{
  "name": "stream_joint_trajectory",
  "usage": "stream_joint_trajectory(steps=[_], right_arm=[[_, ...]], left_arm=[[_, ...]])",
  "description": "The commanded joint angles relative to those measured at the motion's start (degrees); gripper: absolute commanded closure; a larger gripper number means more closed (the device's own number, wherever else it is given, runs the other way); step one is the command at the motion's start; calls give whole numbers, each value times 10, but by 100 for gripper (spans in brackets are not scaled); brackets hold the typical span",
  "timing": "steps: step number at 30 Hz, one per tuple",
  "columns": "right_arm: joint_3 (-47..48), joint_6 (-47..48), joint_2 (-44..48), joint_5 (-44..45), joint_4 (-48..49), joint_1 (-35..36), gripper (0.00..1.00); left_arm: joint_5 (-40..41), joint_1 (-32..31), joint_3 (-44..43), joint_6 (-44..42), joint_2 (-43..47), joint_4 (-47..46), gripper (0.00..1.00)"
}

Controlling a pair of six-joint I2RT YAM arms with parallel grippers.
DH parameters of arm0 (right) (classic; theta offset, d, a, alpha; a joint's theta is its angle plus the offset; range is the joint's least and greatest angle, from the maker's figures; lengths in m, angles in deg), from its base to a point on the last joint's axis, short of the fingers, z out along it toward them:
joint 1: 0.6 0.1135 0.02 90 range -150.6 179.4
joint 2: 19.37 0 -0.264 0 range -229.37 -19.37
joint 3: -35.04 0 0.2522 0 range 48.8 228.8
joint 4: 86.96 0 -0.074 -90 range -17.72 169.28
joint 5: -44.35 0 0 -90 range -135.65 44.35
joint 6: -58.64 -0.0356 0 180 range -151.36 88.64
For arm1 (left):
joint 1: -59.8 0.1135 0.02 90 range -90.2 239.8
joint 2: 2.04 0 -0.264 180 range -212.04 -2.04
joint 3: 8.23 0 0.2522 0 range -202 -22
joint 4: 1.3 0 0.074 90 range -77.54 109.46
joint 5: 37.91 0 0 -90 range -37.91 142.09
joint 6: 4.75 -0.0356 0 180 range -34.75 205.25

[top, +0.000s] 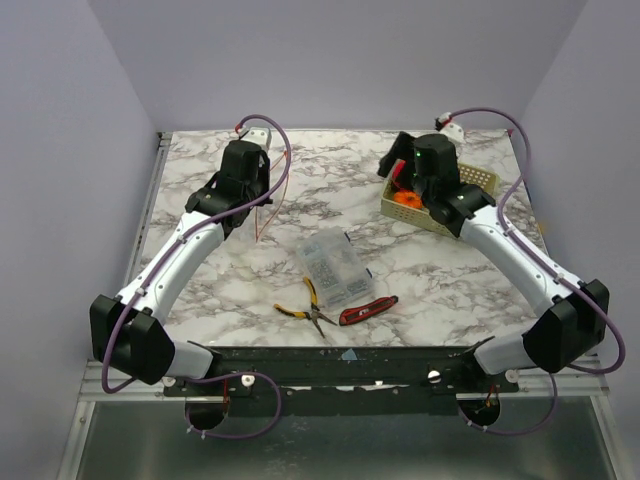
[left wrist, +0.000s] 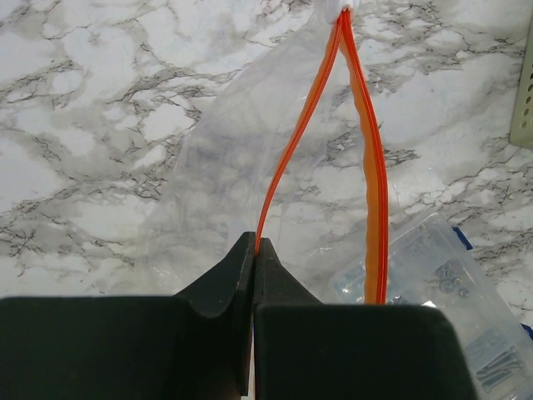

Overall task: Place the food in the zip-top bag and seal the zipper
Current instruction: Pick up the fake fruit from the bin.

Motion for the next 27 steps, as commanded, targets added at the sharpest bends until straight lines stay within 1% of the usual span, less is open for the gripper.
stream_joint_trajectory(steps=[1,4,7,11,13,18,23,27], right_arm=[[-47,-21,18,23,-54,-79,0],[-52,-46,14,41,-73,-133,0],[-46,-113,0,71,-111,-183,0],[-42,-203,-28,32,-133,-253,0],[-33,-246,-50,23,-151,-276,0],[-1,-322,-102,52,-202,-296,0],[7,-329,-140,54,-188,-304,0],[11,-350,-160,44,-200,-310,0]], left_arm=[[-15,3,-15,5,17,6,100],[-17,4,-6,5,26,-3,100],[-17,4,-4,3,29,-6,100],[-27,4,-8,6,29,-2,100],[-28,5,-4,7,32,-6,100],[-35,5,-10,9,24,-1,100],[-36,8,-6,11,28,-6,100],[-49,12,-12,17,23,0,100]])
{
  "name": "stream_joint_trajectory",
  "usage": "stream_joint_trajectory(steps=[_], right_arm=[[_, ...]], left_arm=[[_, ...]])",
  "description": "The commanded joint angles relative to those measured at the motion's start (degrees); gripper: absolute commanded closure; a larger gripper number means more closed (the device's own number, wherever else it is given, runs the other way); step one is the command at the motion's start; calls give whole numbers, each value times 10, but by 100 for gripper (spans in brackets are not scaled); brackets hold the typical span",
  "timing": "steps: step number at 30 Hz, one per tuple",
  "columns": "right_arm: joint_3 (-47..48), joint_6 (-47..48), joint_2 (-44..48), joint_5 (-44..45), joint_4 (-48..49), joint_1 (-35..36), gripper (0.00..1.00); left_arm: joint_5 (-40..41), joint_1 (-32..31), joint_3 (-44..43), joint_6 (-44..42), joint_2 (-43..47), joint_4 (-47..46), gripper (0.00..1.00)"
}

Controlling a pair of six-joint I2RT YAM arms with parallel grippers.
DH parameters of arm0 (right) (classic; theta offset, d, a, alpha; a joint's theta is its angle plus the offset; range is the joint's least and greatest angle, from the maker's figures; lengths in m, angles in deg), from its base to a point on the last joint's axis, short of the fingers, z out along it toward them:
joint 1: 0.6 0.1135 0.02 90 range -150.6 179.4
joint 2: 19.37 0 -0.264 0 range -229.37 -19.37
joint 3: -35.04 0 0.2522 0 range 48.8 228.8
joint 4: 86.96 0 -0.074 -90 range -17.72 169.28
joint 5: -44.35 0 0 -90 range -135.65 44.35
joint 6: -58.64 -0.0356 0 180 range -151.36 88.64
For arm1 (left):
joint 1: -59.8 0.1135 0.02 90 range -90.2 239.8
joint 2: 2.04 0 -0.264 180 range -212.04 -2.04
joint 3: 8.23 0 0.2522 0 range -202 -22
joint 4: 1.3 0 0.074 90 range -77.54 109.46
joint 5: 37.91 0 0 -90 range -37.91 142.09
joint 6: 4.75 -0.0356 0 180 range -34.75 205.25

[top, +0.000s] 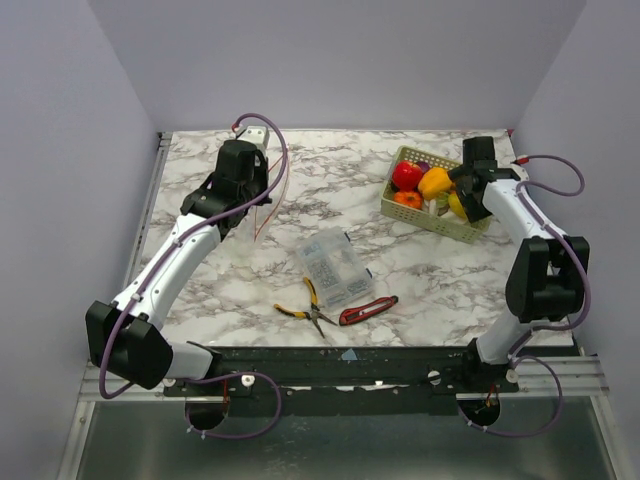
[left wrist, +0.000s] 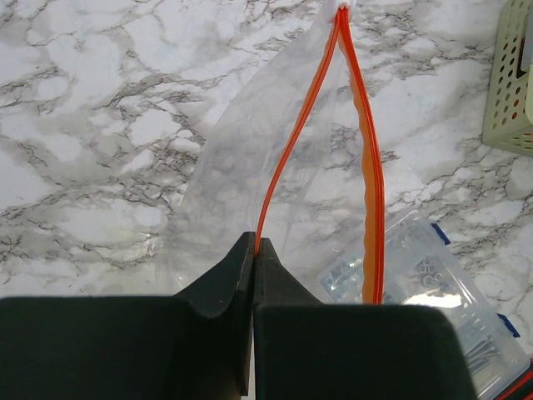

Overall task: Place the food in the zip-top bag and seal the zipper
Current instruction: Pick up the fake fruit from the bin.

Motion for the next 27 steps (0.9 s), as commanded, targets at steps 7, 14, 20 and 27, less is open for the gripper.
stream_joint_trajectory(steps=[7,14,20,27], right_arm=[[-14,-96,-23,28,-19,-14,0],[-25,-109,-39,33,-10,-18,5],[-33,-106,-43,28,3,-19,24],[-31,-72,-12,3,10,-19,76]], left_arm=[[-35,14,-15,21,4,3,100],[-41,18,-17,26,6,5,100],[-44,20,-15,29,11,5,100],[-52,22,-19,34,11,7,100]])
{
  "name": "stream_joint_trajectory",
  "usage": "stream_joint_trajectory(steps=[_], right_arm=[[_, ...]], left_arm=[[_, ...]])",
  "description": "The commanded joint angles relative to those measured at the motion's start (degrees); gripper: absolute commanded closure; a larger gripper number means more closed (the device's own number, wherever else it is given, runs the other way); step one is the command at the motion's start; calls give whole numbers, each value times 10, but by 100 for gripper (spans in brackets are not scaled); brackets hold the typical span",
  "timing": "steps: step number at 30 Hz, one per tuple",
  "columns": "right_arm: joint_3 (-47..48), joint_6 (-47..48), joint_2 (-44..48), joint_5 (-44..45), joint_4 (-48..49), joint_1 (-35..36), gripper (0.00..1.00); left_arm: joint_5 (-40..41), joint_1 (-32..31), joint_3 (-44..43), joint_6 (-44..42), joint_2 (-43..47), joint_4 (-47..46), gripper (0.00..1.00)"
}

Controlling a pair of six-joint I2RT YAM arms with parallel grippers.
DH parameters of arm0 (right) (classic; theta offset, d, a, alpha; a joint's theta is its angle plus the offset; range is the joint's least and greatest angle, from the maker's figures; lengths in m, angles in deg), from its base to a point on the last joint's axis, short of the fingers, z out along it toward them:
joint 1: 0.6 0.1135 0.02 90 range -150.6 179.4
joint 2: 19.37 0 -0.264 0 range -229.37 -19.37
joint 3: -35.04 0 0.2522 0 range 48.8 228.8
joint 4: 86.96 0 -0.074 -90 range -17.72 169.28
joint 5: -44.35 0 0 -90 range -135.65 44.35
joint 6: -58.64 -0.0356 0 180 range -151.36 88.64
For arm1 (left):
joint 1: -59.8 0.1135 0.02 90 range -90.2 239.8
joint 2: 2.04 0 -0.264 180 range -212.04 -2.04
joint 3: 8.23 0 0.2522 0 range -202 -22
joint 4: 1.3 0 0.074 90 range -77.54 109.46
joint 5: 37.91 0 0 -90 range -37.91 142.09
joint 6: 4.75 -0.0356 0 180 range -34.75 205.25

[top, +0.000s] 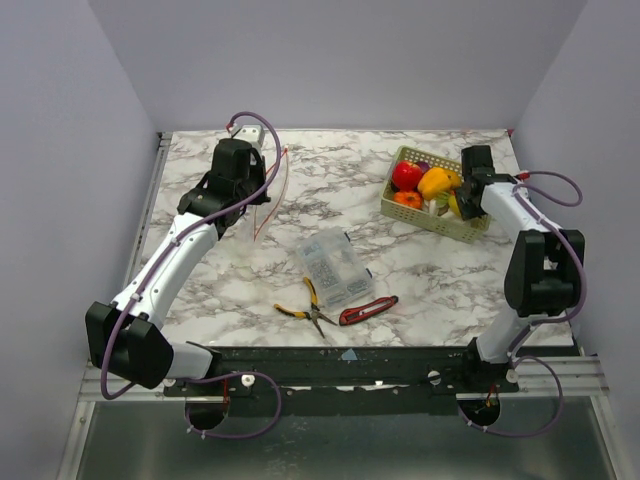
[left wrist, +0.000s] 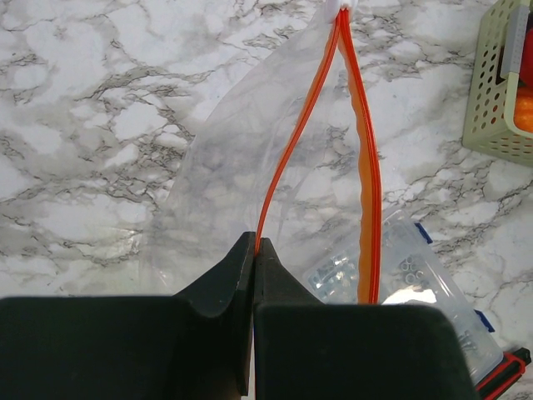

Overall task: Place the food in the zip-top bag and seal the zipper
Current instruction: Pick up the fake fruit from the bin, then place the fake fruit in the zipper food storage bag.

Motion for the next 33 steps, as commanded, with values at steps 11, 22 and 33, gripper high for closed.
stream_joint_trajectory(steps=[11,22,33], right_arm=[[-43,122,138,-57,58,-2,97],[-129,271,181,-517,363,35,99],[-47,155,83,-706,597,285,99]], left_arm=[[-21,5,-16,12,16,6,100],[-28,6,-15,15,15,4,100],[-46,10,-11,22,14,-1,100]])
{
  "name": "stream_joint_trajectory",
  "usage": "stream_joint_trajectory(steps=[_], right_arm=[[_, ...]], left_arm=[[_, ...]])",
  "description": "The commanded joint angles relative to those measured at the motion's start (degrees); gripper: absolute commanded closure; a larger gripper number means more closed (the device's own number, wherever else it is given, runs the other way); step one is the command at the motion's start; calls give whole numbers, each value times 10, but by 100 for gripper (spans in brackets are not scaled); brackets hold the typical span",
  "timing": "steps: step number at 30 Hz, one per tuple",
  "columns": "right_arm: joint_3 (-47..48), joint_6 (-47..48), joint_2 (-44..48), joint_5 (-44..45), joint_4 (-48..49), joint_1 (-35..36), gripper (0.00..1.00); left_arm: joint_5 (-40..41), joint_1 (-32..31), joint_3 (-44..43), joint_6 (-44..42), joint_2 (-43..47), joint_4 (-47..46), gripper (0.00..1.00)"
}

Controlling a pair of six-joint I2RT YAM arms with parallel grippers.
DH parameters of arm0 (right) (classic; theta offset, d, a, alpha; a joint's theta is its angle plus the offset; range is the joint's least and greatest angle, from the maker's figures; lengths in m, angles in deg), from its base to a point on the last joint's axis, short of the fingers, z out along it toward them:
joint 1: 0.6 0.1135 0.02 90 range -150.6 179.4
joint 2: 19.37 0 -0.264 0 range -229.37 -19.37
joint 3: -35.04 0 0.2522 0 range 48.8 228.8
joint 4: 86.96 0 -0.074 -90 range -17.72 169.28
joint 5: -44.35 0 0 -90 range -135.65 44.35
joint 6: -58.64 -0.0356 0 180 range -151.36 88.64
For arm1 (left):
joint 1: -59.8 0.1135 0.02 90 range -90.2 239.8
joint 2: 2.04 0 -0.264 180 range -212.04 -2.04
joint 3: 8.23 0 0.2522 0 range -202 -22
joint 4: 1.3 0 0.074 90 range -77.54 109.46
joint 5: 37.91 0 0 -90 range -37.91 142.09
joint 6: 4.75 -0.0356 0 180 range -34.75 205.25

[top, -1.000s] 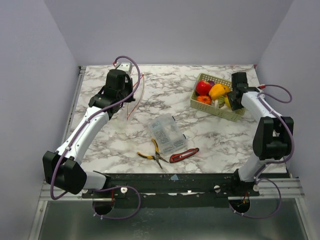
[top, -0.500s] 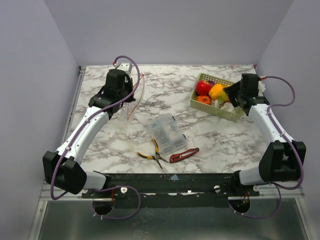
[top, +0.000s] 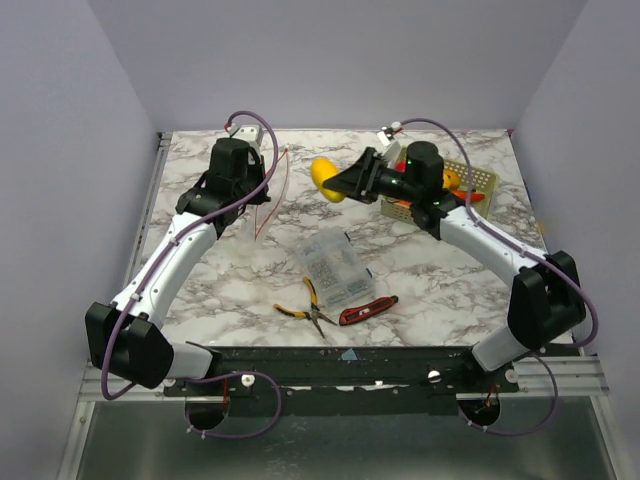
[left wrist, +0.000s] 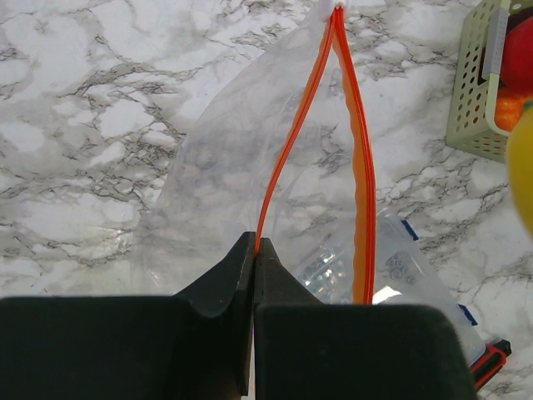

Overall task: Place the food in the zip-top bag and seal the zipper
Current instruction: Place the fake fruit in the zipper food storage bag.

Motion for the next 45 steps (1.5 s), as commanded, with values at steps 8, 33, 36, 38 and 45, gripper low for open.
stream_joint_trajectory(steps=[8,33,36,38,45], right_arm=[[59,-241,-105,-130,268,107,100],[158,-244,-163,185,-96,160,79],[167,-210,-158,208,-118,169,64],[173,-190,-152,228,-135,177,56],[183,-121,-135,244,-142,204,36]], left_arm=[[-35,5,-6,16,16,-8,100],[-44,11,1,32,26,-18,100],[-45,11,1,34,26,-18,100],[-48,11,-1,37,25,-16,100],[-48,12,-2,37,22,-14,100]])
